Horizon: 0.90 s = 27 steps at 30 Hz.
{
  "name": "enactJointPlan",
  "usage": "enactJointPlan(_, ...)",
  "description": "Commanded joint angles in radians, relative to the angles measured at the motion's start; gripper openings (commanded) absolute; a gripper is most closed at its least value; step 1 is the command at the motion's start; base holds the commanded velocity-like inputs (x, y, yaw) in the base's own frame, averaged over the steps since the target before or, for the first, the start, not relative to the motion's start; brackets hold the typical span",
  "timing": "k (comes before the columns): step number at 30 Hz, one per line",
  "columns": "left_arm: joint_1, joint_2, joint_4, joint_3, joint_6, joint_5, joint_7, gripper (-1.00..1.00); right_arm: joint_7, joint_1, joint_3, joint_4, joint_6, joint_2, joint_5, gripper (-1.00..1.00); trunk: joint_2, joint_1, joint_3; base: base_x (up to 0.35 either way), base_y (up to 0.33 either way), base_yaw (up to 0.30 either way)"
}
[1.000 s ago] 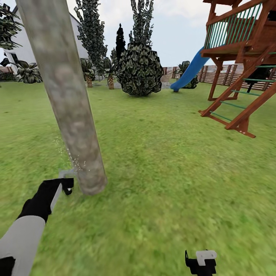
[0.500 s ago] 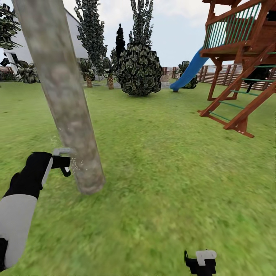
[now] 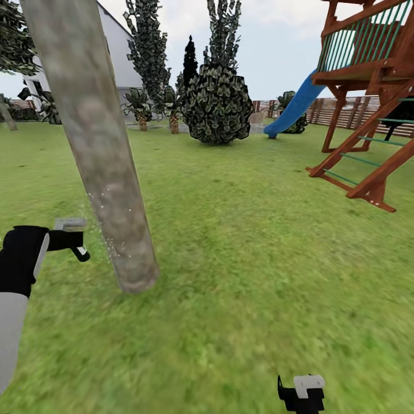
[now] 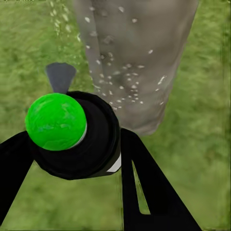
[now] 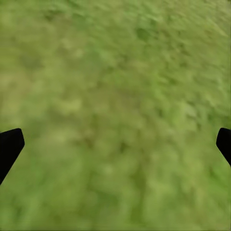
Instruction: In the garden, pick up the pesticide atomizer on the floor and spray pesticide onto both trees until each tree trunk is fully covered.
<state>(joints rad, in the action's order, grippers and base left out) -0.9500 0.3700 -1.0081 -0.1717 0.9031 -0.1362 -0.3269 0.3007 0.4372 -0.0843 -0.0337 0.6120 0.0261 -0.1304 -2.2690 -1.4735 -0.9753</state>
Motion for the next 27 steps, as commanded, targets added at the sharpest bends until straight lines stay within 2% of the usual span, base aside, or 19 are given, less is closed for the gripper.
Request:
enactJointPlan(1,0.003,0.018,0.000,0.003,-0.003,-0.001,-0.046,-1.00,0.000,0.000,0.000,0.000,0.000,0.000,0.000,1.00,0.000,0.000,0.000,0.001,0.000,0.060)
enactJointPlan(3,0.008,0.031,-0.001,0.017,-0.009,-0.001,-0.087,-1.00,0.000,0.000,0.000,0.000,0.000,0.000,0.000,1.00,0.000,0.000,0.000,0.000,0.000,0.013)
enactJointPlan(5,0.008,0.024,-0.002,0.015,-0.011,0.000,-0.091,-1.00,0.000,0.000,0.000,0.000,0.000,0.000,0.000,1.00,0.000,0.000,0.000,0.000,0.000,0.002)
enactJointPlan(7,-0.001,-0.040,-0.041,0.035,-0.010,-0.003,-0.082,-1.00,0.000,0.000,0.000,0.000,0.000,0.000,0.000,1.00,0.000,0.000,0.000,0.000,0.000,0.000)
enactJointPlan(8,-0.006,-0.055,-0.055,0.037,-0.008,-0.003,-0.064,-1.00,0.000,0.000,0.000,0.000,0.000,0.000,0.000,1.00,0.000,0.000,0.000,0.000,0.000,0.000)
enactJointPlan(11,-0.012,-0.061,-0.064,0.038,-0.005,-0.003,-0.046,-1.00,0.000,0.000,0.000,0.000,0.000,0.000,0.000,1.00,0.000,0.000,0.000,0.000,0.000,0.000)
enactJointPlan(14,-0.001,-0.051,-0.059,0.041,-0.005,-0.007,-0.048,-1.00,0.000,0.000,0.000,0.000,0.000,0.000,0.000,1.00,0.000,0.000,0.000,0.000,0.000,0.000)
enactJointPlan(16,0.000,-0.026,-0.051,0.041,-0.003,-0.018,-0.053,-1.00,0.000,0.000,0.000,0.000,0.000,0.000,0.000,1.00,0.000,0.000,0.000,0.000,0.000,0.000)
enactJointPlan(17,-0.001,-0.004,-0.048,0.042,0.005,-0.024,-0.057,-1.00,0.000,0.000,0.000,0.000,0.000,0.000,0.000,1.00,0.000,0.000,0.000,0.000,0.000,0.000)
enactJointPlan(18,-0.001,-0.006,-0.048,0.045,0.009,-0.025,-0.057,-1.00,0.000,0.000,0.000,0.000,0.000,0.000,0.000,1.00,0.000,0.000,0.000,0.000,0.000,0.000)
enactJointPlan(20,-0.006,-0.012,-0.047,0.101,0.015,-0.022,-0.056,-1.00,0.000,0.000,0.000,0.000,-0.001,0.000,0.000,1.00,0.000,0.000,0.000,0.000,0.000,0.000)
enactJointPlan(22,-0.014,-0.020,-0.048,0.180,0.042,-0.019,-0.054,-1.00,0.000,0.000,0.000,0.000,0.000,0.000,0.000,1.00,0.000,0.000,0.000,0.000,0.000,0.000)
enactJointPlan(23,-0.015,-0.015,-0.048,0.178,0.048,-0.020,-0.054,-1.00,0.000,0.000,0.000,0.000,0.000,0.000,0.000,1.00,0.000,0.000,0.000,0.000,0.000,0.000)
enactJointPlan(25,-0.012,-0.006,-0.047,0.148,0.051,-0.023,-0.055,-1.00,0.000,0.000,-0.001,0.000,0.000,0.000,0.000,1.00,0.000,0.000,0.000,0.000,0.000,0.000)
enactJointPlan(26,-0.008,0.007,-0.047,0.135,0.052,-0.024,-0.056,-1.00,0.000,0.000,-0.001,0.000,0.000,0.000,0.000,1.00,0.000,0.000,0.000,0.000,0.000,0.000)
enactJointPlan(27,-0.003,0.040,-0.047,0.126,0.052,-0.020,-0.056,-1.00,-0.001,0.000,-0.001,0.000,0.000,0.000,0.000,1.00,0.000,0.000,0.000,0.000,0.000,0.000)
